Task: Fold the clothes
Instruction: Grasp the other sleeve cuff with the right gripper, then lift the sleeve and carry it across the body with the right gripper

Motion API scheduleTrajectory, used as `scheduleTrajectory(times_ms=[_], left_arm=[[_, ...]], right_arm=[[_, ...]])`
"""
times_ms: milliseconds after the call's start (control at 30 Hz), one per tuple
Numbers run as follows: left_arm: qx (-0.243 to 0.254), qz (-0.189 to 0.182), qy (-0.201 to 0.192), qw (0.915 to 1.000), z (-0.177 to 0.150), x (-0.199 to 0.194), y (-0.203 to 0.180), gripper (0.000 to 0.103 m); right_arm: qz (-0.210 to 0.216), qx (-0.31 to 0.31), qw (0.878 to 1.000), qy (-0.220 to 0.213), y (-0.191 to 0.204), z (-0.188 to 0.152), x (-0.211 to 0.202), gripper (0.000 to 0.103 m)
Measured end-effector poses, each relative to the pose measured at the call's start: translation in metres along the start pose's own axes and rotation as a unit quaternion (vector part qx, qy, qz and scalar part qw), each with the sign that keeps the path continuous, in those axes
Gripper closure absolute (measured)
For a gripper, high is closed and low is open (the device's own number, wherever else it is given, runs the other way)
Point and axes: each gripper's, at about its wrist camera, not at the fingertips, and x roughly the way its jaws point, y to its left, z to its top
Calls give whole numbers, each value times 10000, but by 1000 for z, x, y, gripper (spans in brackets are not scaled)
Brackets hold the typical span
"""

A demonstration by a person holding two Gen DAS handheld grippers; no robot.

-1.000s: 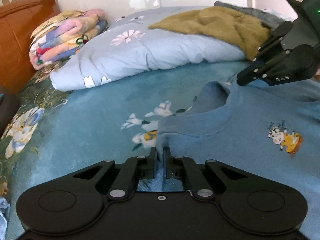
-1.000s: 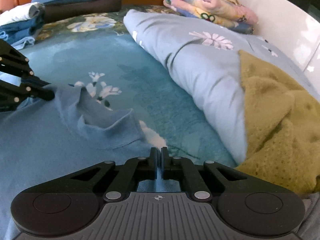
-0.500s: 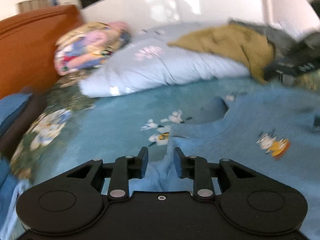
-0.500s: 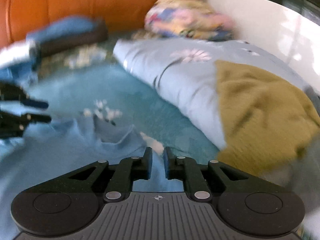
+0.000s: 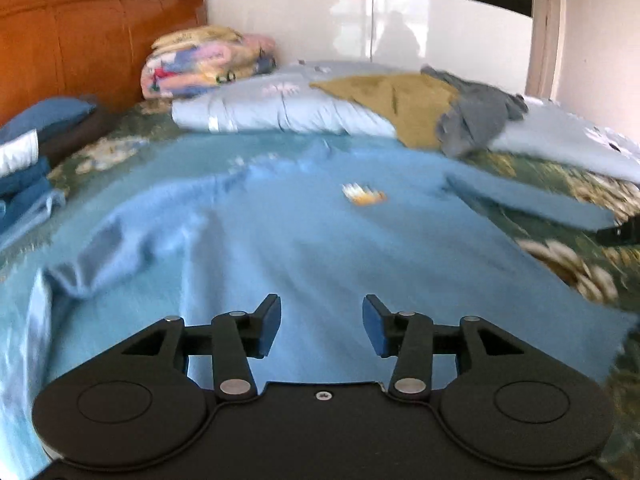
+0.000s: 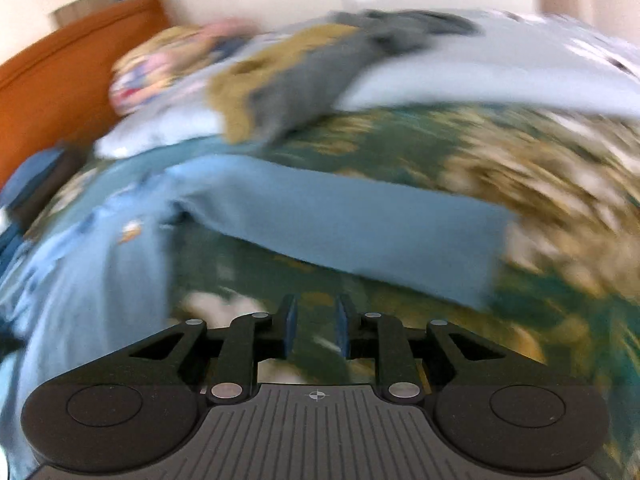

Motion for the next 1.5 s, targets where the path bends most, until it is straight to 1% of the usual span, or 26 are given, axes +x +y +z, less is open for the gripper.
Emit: scheduleTrajectory(times_ms=[67,133,200,267,333,400,433,467,567,600,633,667,700,833,933,1100,1200,1300,1367,1433,1500], left_arm=[[-129,-105,45,9999,-7,-7,-9,58],[-165,-98,68,9998,-12,-13,-18,58],[-192,-117,53,9997,-16,-20,-25,58],[-167,-220,36,9996,-18,-25,-33,57],[-52,-249,46,9997,-19,-28,-40,56],[65,-256,66,9996,-21,-29,-47,56],[55,-277,75,9996,-21,-30,-48,55],[44,-298,84,9995,-22,-30,-49,55],[0,-246,67,9997,-22,-33,-47,54],[-15,-219,58,9997,-21,-33,-45,54],[-31,-192,48,9998,-21,-34,-44,54],[-47,-165,39,9998,-21,-35,-42,54],[-62,-138,30,9999,-21,-36,-41,53],[-163,-20,-5,9999,-20,-40,-33,53],[-282,75,-57,9996,-20,-44,-23,53],[-478,233,-145,9985,-19,-51,-6,51],[-608,330,-194,9974,-18,-55,5,50],[-795,451,-218,9956,-20,-60,19,50],[-883,512,-239,9945,-22,-64,27,50],[-921,558,-243,9939,-24,-68,35,50],[-982,613,-240,9930,-27,-71,42,48]], right_arm=[[-89,392,9991,-153,-19,2,-6,84],[-158,663,9973,-265,-32,4,-8,83],[-268,977,9945,-268,-42,5,-6,82],[-280,1271,9912,-236,-53,5,-2,81],[-371,1471,9883,-176,-62,5,2,79],[-307,1659,9855,-197,-68,5,6,79],[-258,1752,9840,-216,-70,5,8,78],[-191,1839,9824,-249,-73,6,9,74],[-60,2068,9777,-367,-74,7,13,74],[-68,2079,9773,-395,-73,8,13,86],[-92,2066,9775,-420,-71,9,13,93],[-90,2065,9774,-444,-70,12,13,97],[-63,2064,9772,-494,-70,14,12,98],[-19,1730,9816,-813,-57,38,-2,98],[135,1286,9850,-1140,-35,70,-17,98],[497,504,9838,-1648,18,128,-37,100],[796,-101,9797,-1837,65,157,-44,100],[1068,-718,9755,-1787,115,173,-43,100],[1160,-1012,9723,-1757,137,172,-40,100],[1169,-1046,9733,-1674,142,167,-33,100],[1033,-846,9804,-1452,130,158,-22,100]])
